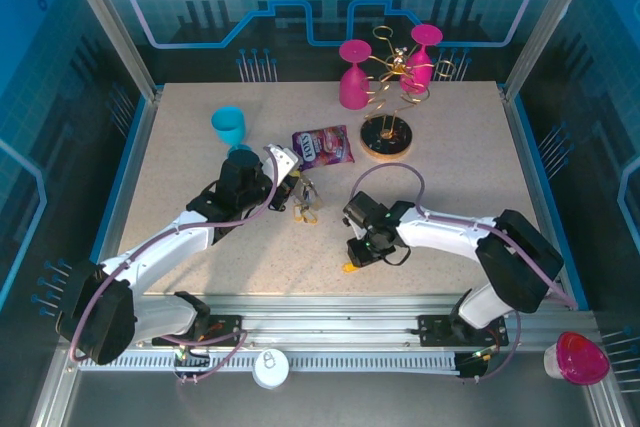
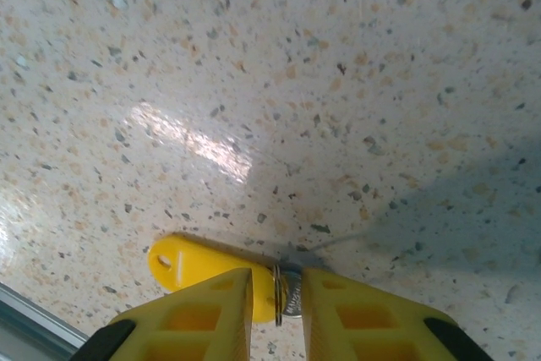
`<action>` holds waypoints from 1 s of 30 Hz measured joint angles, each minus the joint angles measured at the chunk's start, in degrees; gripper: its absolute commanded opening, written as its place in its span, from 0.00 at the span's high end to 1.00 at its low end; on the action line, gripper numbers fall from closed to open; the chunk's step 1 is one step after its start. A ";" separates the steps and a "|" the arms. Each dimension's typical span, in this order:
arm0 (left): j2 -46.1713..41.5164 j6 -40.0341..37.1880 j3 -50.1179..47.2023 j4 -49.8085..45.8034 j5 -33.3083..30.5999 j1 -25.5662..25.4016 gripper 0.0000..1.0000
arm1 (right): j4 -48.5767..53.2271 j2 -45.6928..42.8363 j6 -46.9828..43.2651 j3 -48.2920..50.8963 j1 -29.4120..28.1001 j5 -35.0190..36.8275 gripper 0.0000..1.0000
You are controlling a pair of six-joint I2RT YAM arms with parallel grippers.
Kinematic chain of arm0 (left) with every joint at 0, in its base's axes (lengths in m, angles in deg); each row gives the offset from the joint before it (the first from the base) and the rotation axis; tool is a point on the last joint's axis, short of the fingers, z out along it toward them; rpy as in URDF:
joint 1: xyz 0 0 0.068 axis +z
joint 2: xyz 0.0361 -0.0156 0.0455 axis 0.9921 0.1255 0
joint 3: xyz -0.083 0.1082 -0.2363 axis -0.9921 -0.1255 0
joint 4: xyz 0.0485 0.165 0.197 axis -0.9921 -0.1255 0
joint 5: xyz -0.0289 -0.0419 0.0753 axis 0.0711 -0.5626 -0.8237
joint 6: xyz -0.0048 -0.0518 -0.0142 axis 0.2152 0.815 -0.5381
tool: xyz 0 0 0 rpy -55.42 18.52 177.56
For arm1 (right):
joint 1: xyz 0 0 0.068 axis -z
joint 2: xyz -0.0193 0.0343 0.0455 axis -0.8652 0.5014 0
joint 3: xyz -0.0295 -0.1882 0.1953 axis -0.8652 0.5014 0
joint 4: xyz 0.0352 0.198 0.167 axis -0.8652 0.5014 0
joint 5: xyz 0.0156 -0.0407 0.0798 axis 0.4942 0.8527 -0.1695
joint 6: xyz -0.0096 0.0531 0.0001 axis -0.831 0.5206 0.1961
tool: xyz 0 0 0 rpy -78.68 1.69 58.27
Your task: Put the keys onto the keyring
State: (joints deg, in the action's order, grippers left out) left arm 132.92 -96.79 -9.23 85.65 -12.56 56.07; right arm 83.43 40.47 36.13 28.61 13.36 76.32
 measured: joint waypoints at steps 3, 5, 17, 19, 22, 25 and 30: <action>0.00 0.00 0.00 -0.02 0.00 0.00 1.00 | 0.98 0.70 -0.39 -0.37 0.07 -0.22 0.80; 0.00 0.00 0.00 -0.02 0.00 0.00 1.00 | 1.22 1.01 -0.59 -0.57 0.09 -0.46 0.81; 0.00 -0.02 0.00 -0.02 0.00 0.00 1.00 | 1.62 1.77 -1.05 -1.66 0.11 -1.31 0.83; 0.00 -0.04 0.00 -0.04 0.00 0.00 1.00 | 1.66 1.92 -1.22 -1.70 0.11 -1.33 0.85; 0.00 -0.13 0.00 -0.04 0.00 0.00 1.00 | 1.66 2.27 -1.27 -1.75 0.11 -1.33 0.86; 0.00 -0.22 0.00 -0.04 0.00 0.00 1.00 | 1.68 2.45 -1.42 -1.75 0.11 -1.33 0.87; 0.00 -0.20 0.00 -0.04 0.00 0.00 1.00 | 1.68 2.54 -1.53 -1.75 0.13 -1.33 0.92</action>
State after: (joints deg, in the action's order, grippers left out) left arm 132.92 -96.99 -9.23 85.61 -12.56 56.07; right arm 85.11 43.01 34.60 26.86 13.49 74.99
